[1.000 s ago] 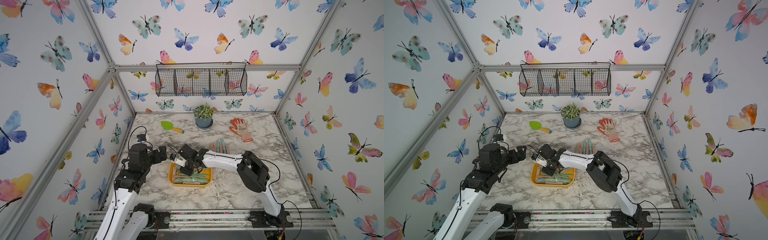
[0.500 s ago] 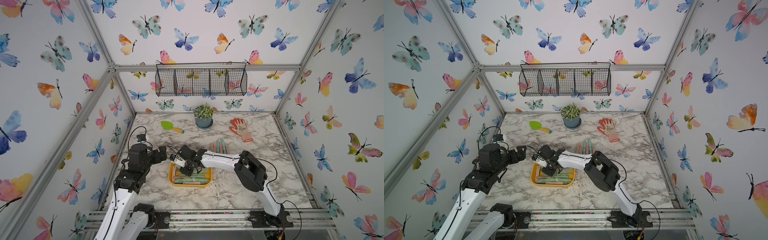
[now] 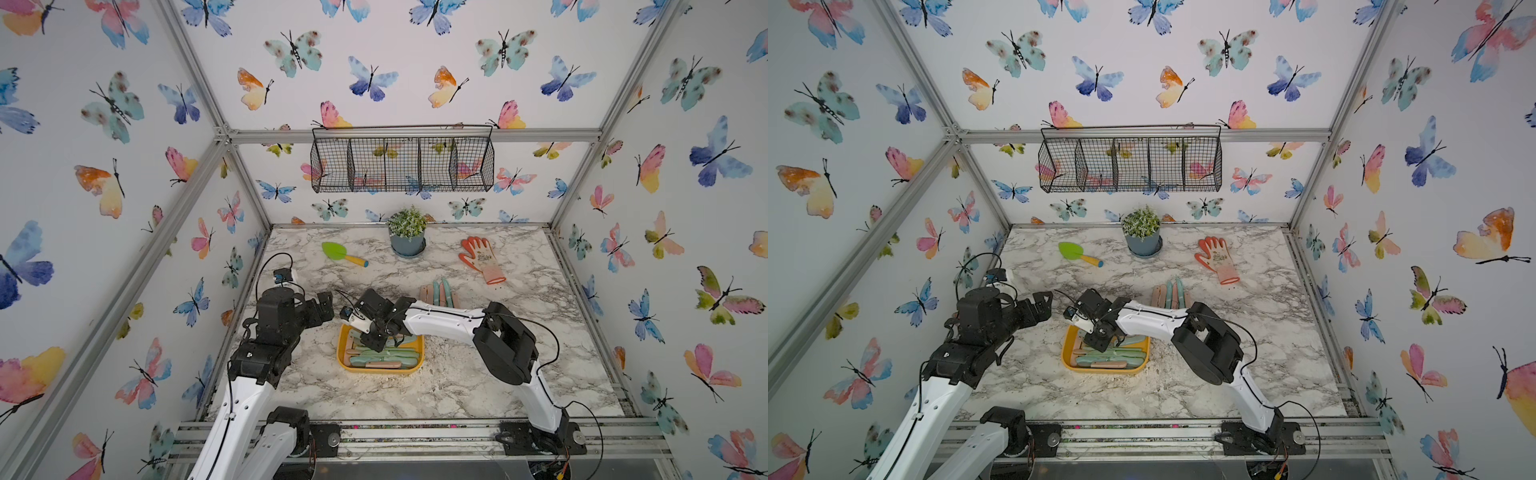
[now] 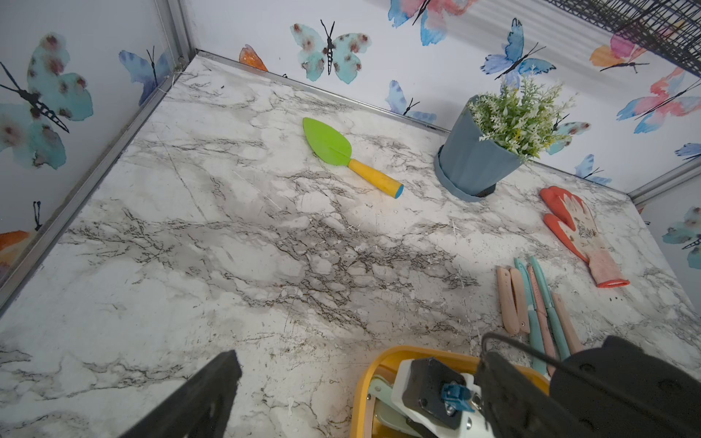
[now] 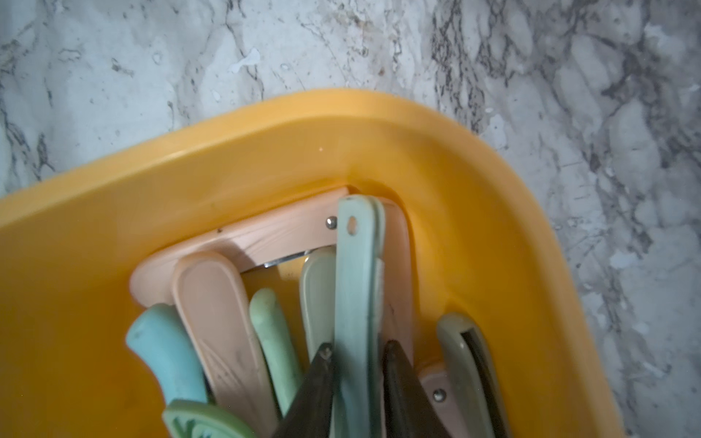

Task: Take the fruit knife out of the storage box
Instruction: Pick up the fruit knife from the storage box.

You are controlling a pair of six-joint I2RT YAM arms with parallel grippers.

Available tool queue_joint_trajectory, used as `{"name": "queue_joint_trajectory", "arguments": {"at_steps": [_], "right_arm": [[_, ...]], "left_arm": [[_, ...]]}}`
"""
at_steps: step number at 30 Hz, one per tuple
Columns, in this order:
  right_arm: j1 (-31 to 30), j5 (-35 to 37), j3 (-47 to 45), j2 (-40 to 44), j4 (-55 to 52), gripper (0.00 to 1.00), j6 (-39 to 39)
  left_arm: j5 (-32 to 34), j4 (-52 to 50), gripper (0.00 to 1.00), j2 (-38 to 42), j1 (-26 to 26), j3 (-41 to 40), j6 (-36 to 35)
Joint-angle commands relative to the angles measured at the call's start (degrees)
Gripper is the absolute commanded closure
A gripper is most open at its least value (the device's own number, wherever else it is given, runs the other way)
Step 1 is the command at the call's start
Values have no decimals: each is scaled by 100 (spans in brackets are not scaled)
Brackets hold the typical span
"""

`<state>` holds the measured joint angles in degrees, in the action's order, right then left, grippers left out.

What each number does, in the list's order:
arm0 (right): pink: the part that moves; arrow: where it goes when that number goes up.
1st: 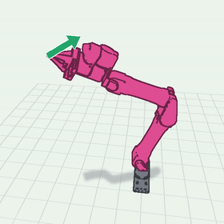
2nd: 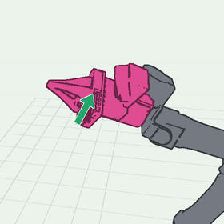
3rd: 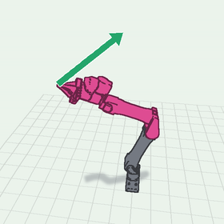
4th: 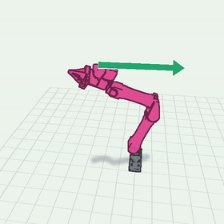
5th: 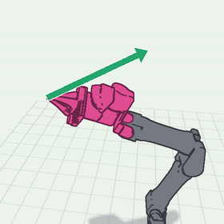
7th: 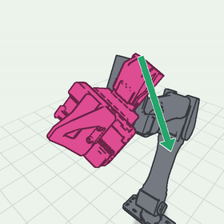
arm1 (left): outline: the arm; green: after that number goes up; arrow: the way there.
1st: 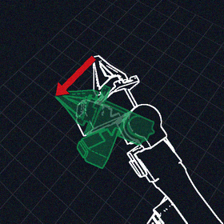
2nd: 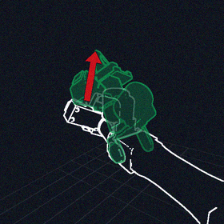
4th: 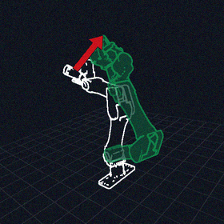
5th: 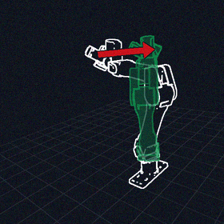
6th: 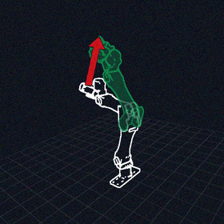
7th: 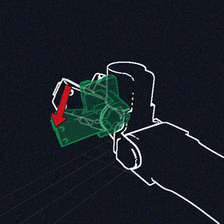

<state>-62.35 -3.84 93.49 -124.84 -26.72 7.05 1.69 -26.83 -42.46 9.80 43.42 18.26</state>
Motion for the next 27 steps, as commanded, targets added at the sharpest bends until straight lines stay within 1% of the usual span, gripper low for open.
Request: {"name": "queue_joint_trajectory", "arguments": {"at_steps": [1,6,10,16,27], "right_arm": [[-49,6,-113,107,-240,76,-74],[-49,-21,-147,114,-218,78,-81],[-49,-20,-143,135,-246,81,-70],[-49,-78,-146,305,-216,84,-115],[-49,-112,-199,579,-163,87,-258]], "left_arm": [[82,91,2,76,-31,70,11],[81,90,2,63,-31,70,11],[85,95,2,55,-31,61,11],[85,98,2,46,-31,61,11],[96,90,2,78,-31,70,11]]}}
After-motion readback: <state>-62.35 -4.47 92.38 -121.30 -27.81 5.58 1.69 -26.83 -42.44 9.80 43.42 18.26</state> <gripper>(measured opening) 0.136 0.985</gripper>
